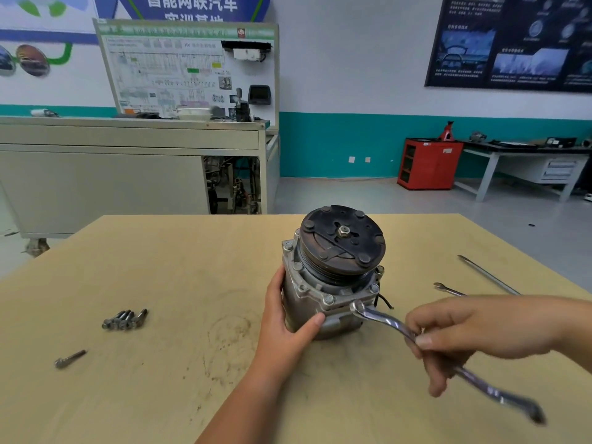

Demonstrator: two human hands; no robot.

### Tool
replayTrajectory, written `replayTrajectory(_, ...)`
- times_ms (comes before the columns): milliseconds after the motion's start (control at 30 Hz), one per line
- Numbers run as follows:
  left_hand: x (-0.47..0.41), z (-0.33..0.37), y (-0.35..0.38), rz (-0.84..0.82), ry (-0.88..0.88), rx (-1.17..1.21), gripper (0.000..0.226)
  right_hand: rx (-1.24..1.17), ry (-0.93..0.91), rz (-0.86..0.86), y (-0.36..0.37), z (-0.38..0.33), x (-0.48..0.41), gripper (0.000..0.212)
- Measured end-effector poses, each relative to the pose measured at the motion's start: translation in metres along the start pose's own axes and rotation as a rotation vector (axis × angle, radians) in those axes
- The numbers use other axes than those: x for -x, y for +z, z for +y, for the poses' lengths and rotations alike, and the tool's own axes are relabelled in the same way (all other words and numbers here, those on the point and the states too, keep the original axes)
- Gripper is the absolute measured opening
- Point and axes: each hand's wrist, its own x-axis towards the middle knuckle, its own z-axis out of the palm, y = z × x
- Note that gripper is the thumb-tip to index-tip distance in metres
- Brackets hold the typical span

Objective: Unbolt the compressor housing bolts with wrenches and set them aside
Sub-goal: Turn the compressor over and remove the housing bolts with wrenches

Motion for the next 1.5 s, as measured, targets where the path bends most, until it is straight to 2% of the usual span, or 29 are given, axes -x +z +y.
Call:
replayTrajectory(100,0.0,0.0,0.001,0.017,-0.003,-0.001,0.096,-0.136,-0.071,-0.044,0.033,-0.002,-0.004,0.018)
replayTrajectory(200,-0.003,-0.001,0.001,0.063,0.025,0.004,0.097,-0.291,-0.148,0.106,0.062,-0.014,-0.017,0.022)
replayTrajectory(300,-0.01,0.0,0.0,0.066,0.065,-0.002,0.1,-0.381,-0.227,0.265,0.077,-0.029,-0.029,0.014)
replayTrajectory(400,-0.018,0.001,0.0,0.033,0.117,-0.013,0.103,-0.55,-0.243,0.242,0.086,-0.038,-0.04,0.007)
replayTrajectory(567,-0.022,0.009,0.004,0.016,0.079,0.05,0.106,-0.783,-0.255,0.318,0.092,-0.046,-0.058,0.018)
replayTrajectory(700,-0.02,0.014,0.007,0.059,0.066,0.054,0.106,-0.861,-0.248,0.367,0.09,-0.047,-0.063,0.026)
replayTrajectory(867,-0.01,0.004,0.021,0.145,0.141,0.06,0.107,-0.832,-0.199,0.322,0.083,-0.042,-0.059,0.023)
replayTrajectory(967,-0.01,-0.007,0.023,0.134,0.164,0.059,0.116,-0.633,-0.097,0.221,0.059,-0.032,-0.047,0.022)
replayTrajectory(1033,-0.011,-0.013,0.022,0.159,0.234,-0.045,0.116,-0.32,-0.017,0.169,0.032,-0.028,-0.036,0.026)
replayTrajectory(1100,-0.013,-0.013,0.023,0.181,0.28,-0.092,0.112,0.067,0.025,0.235,0.006,-0.029,-0.031,0.032)
replayTrajectory(1167,-0.012,-0.011,0.024,0.189,0.314,-0.107,0.107,0.435,0.046,0.393,-0.017,-0.031,-0.033,0.035)
replayTrajectory(1233,-0.011,-0.009,0.023,0.18,0.332,-0.11,0.099,0.619,0.013,0.482,-0.03,-0.034,-0.035,0.03)
replayTrajectory(1267,-0.011,-0.009,0.021,0.176,0.343,-0.108,0.095,0.629,-0.001,0.459,-0.033,-0.034,-0.036,0.027)
replayTrajectory(1333,-0.01,-0.01,0.017,0.164,0.375,-0.116,0.084,0.438,0.016,0.289,-0.033,-0.03,-0.031,0.023)
replayTrajectory(1433,-0.01,-0.011,0.012,0.145,0.394,-0.126,0.079,-0.007,0.009,-0.025,-0.017,-0.017,-0.021,0.018)
replayTrajectory(1500,-0.011,-0.011,0.012,0.149,0.4,-0.132,0.079,-0.194,-0.06,-0.063,0.0,-0.012,-0.024,0.017)
